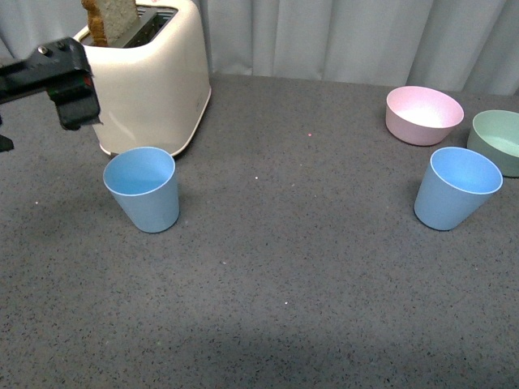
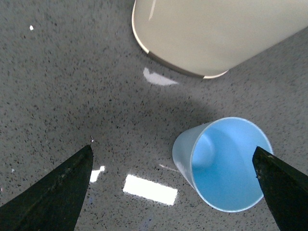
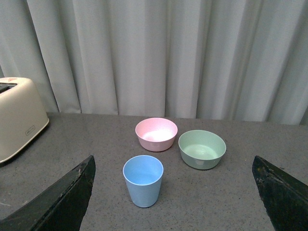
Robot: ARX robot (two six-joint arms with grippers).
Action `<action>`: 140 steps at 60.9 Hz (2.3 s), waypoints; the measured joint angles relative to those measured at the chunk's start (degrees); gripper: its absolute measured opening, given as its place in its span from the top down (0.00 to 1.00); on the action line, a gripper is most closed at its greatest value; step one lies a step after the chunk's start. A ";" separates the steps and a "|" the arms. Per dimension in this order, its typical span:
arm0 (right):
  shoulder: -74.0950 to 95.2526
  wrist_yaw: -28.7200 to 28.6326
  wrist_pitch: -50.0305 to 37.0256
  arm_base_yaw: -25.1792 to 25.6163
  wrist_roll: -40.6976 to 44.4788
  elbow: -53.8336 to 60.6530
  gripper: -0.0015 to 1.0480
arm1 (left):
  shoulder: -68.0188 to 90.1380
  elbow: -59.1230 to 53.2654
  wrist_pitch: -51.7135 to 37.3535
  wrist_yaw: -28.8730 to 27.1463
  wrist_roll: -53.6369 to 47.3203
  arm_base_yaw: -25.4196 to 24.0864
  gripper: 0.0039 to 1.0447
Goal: Stack blue cups with both arms
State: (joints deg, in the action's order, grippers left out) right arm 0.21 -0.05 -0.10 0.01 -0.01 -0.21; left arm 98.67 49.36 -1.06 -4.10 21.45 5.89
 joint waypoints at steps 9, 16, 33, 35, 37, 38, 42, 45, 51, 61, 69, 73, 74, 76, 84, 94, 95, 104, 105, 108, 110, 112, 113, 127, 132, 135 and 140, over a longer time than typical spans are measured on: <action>0.00 0.00 0.00 0.00 0.00 0.00 0.09 | 4.85 4.50 4.85 1.49 1.42 0.24 0.06; 0.00 0.00 0.00 0.00 0.00 0.00 0.09 | 7.54 7.96 8.63 2.62 1.40 0.74 0.06; 0.00 0.00 0.00 0.00 0.00 0.00 0.09 | 12.66 12.70 15.30 4.76 1.57 2.34 0.06; 0.00 0.00 0.00 0.00 0.00 0.00 0.09 | 13.25 12.96 15.65 5.05 1.62 2.54 0.06; 0.00 0.00 0.00 0.00 0.00 0.00 0.09 | 13.77 13.18 15.87 5.42 1.75 2.64 0.06; 0.00 0.00 0.02 0.00 0.00 0.00 0.09 | 13.97 13.29 15.98 5.51 1.88 2.67 0.06; 0.00 0.00 0.00 0.00 0.00 0.00 0.09 | 15.12 13.84 16.65 5.22 2.86 2.78 0.14; 0.00 0.00 0.00 0.00 0.00 0.00 0.09 | 15.45 13.97 16.94 5.25 3.19 2.78 0.21; 0.00 0.00 0.00 0.00 0.00 0.00 0.09 | 15.87 14.10 17.35 5.16 3.74 2.78 0.36; 0.00 0.00 0.00 0.00 0.00 0.00 0.09 | 15.93 14.34 17.86 5.27 4.72 2.78 0.59; 0.00 0.00 0.00 0.00 0.00 0.00 0.09 | 15.93 14.91 18.91 5.22 5.29 2.91 0.79; 0.02 0.00 0.00 0.00 0.00 0.00 0.09 | 15.93 15.30 19.47 5.22 5.51 3.04 0.90; 0.00 0.00 0.00 0.00 0.00 0.00 0.09 | 15.93 15.39 19.58 5.20 5.53 3.08 0.91; 0.00 0.00 0.00 0.00 0.00 0.00 0.09 | 15.93 15.65 19.87 5.18 5.66 3.26 0.96; 0.00 0.00 0.02 0.00 0.00 0.00 0.09 | 15.96 17.07 21.55 4.76 5.95 4.17 0.97; 0.00 0.00 0.00 0.00 0.00 0.00 0.09 | 16.81 20.52 24.48 3.85 7.37 6.95 0.97; 0.00 0.00 0.00 0.00 0.00 0.00 0.09 | 17.07 21.22 24.70 3.85 7.61 7.52 0.97; 0.00 0.00 0.00 0.00 0.00 0.00 0.09 | 21.07 27.52 26.64 2.12 10.47 13.07 0.97; 0.00 0.00 0.00 0.00 0.00 0.00 0.09 | 21.77 28.41 26.97 2.10 10.95 13.81 0.97; 0.00 0.00 0.02 0.00 0.00 0.00 0.09 | 23.91 31.32 28.55 1.62 12.31 15.89 0.97; 0.00 0.00 0.00 0.00 0.00 0.00 0.09 | 25.03 32.81 29.31 1.46 13.07 16.85 0.97; 0.00 0.00 0.00 0.00 0.00 0.00 0.09 | 26.12 34.25 29.88 1.53 13.88 17.77 0.97; 0.00 0.00 0.00 0.00 0.00 0.00 0.09 | 26.47 34.75 30.05 1.57 13.99 18.05 0.97; 0.00 0.00 0.00 0.00 0.00 0.00 0.09 | 30.75 42.80 33.38 1.27 16.15 21.66 0.97; 0.00 0.00 0.00 0.00 0.00 0.00 0.09 | 31.63 43.78 34.03 1.18 16.15 22.01 0.97; 0.00 0.00 0.00 0.00 0.00 0.00 0.09 | 31.82 44.02 34.38 0.94 16.22 22.05 0.97; 0.00 0.00 0.00 0.00 0.00 0.00 0.09 | 31.82 44.09 34.40 1.07 16.57 22.16 0.93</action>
State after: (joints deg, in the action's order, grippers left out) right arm 0.21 -0.05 -0.10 0.01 -0.01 -0.21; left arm 130.50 93.45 33.34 -3.03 38.02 28.05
